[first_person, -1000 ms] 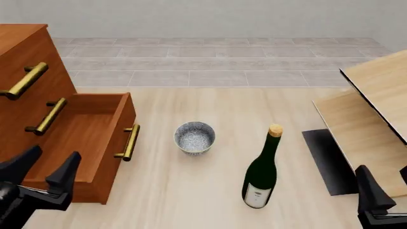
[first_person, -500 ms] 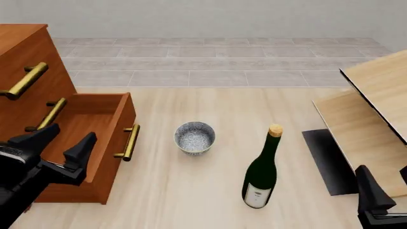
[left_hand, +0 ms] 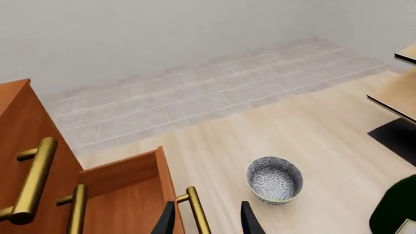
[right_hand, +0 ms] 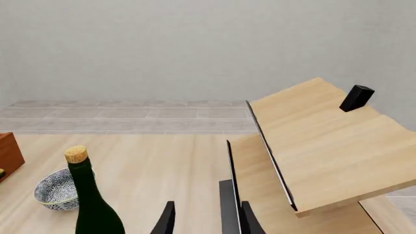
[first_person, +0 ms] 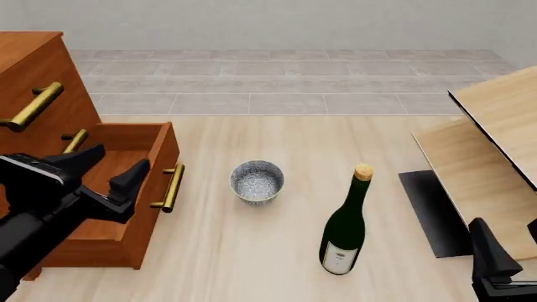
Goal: Put the bowl on top of the cabinet.
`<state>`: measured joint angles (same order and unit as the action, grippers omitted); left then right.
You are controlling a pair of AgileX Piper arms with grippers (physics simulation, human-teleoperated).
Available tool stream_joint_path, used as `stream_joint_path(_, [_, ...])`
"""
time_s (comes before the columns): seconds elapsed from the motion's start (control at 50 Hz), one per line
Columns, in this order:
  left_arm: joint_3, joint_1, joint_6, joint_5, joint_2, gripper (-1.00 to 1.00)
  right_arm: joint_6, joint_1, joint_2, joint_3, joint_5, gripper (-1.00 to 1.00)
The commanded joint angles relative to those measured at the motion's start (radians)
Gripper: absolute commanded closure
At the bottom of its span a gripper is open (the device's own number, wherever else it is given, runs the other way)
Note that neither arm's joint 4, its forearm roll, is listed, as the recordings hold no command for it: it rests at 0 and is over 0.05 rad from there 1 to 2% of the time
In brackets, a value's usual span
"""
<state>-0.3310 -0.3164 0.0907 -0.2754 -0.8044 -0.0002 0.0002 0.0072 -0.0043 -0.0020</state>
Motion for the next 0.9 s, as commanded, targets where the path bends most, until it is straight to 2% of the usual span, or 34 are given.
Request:
stream_joint_path(0.02, [-0.081,-0.043,0.001,0.026,-0.102,-1.00,0.000,0.000,0.000,0.000,0.000,-1.00])
stream_joint_path(0.18, [-0.148,-0.064,-0.010,0.063,-0.170,-1.00,0.000,0.000,0.000,0.000,0.000,-1.00])
stream_joint_path(0.3, [-0.178,-0.083,0.012,0.058,-0.203,-1.00,0.000,0.000,0.000,0.000,0.000,-1.00])
stream_joint_path(0.5, [-0.262,-0.129,0.022,0.109,-0.277,-1.00,0.000,0.000,0.000,0.000,0.000,-1.00])
stream_joint_path(0.54, [-0.283,-0.130,0.006,0.128,-0.294,-1.00,0.000,0.000,0.000,0.000,0.000,-1.00])
stream_joint_path(0.6, [-0.287,-0.141,0.027,0.124,-0.298,-1.00,0.000,0.000,0.000,0.000,0.000,-1.00])
stream_joint_path(0.74, [-0.324,-0.160,0.007,0.143,-0.346,-1.00,0.000,0.000,0.000,0.000,0.000,-1.00])
stream_joint_path(0.9, [-0.374,-0.182,0.016,0.164,-0.383,-1.00,0.000,0.000,0.000,0.000,0.000,-1.00])
